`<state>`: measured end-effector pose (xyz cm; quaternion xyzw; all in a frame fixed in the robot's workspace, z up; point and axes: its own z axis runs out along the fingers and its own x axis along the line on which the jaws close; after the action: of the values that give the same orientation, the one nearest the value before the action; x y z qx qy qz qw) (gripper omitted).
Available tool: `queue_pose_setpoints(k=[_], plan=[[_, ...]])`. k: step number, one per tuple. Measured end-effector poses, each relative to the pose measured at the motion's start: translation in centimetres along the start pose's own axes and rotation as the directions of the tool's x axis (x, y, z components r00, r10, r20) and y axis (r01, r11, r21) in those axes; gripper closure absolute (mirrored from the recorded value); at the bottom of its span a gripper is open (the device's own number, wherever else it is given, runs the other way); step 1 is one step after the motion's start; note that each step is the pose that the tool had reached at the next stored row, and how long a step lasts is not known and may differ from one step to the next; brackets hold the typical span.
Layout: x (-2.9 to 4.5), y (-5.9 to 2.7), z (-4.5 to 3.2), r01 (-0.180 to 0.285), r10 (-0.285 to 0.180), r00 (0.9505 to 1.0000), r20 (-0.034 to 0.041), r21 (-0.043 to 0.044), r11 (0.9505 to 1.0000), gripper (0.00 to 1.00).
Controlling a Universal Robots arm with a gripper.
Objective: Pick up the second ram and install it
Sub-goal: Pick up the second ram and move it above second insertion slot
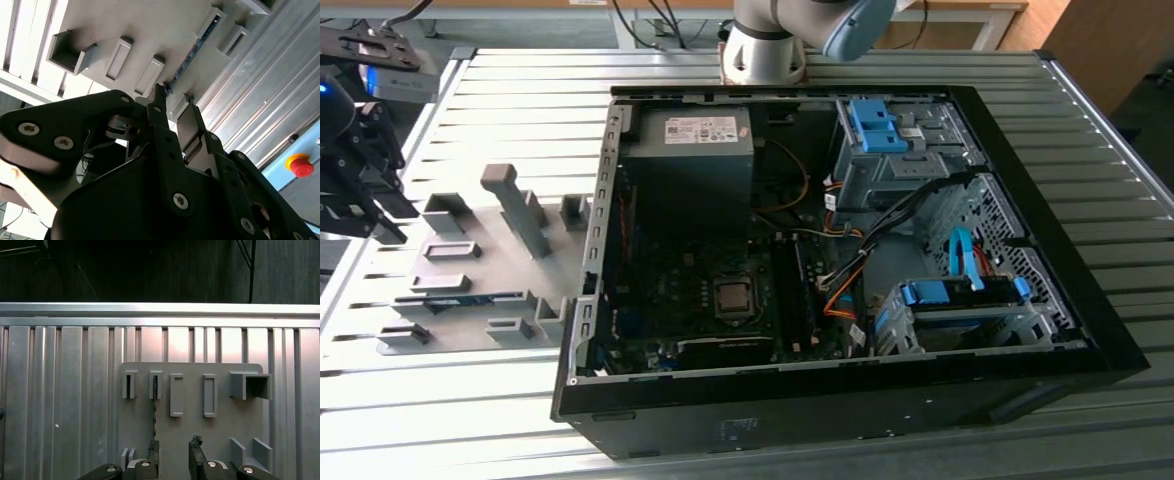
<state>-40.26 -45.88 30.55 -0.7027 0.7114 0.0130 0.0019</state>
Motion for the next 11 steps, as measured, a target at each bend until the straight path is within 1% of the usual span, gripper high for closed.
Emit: queue_pose_setpoints(k=[11], plan=[[0.04,-0.01,0.32,0.0,0.0,1.0,0.0,0.0,1.0,0.63]])
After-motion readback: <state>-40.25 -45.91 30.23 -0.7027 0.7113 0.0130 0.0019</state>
